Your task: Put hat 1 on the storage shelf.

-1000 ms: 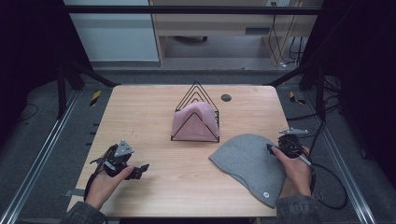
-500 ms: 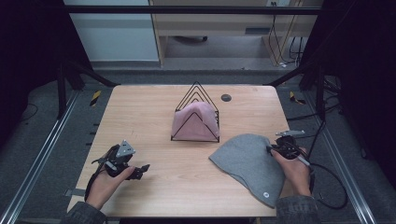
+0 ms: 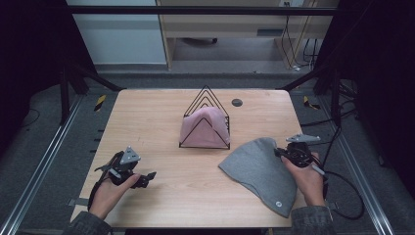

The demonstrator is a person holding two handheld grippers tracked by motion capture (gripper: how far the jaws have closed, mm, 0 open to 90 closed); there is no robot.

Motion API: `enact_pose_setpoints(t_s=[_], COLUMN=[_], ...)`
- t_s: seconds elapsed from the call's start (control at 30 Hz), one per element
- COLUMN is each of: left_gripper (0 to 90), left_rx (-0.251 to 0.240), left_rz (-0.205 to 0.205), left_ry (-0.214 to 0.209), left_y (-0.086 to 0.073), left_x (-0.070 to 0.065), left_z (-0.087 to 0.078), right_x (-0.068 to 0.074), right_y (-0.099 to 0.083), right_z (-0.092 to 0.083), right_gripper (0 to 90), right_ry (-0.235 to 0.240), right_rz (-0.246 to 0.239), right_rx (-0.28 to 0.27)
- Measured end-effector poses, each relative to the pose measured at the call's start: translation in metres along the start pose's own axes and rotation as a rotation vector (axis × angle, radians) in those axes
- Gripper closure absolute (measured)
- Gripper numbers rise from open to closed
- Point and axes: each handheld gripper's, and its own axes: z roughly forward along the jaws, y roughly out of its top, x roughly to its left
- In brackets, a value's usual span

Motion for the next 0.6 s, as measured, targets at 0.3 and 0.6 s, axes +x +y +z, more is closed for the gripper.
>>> enact_pose_setpoints(t_s=[0.3,0.6], left_gripper=[10.1,9.2], left_rx=[-0.006,-0.013], left_rz=[0.008,0.018], left_ry=[-0.029,-0.066], left_y=[0.002,0.002], left_x=[-0.002,-0.005], left_z=[0.0,0.002], right_x=[0.037,0.071], right_y=[0.027,0.048], right_z=[-0.035,-0.059], right_gripper=[85.3,85.4], right_ry=[0.09,0.17], right_rz=[-0.093,-0.201], right_rx=[-0.129,-0.164])
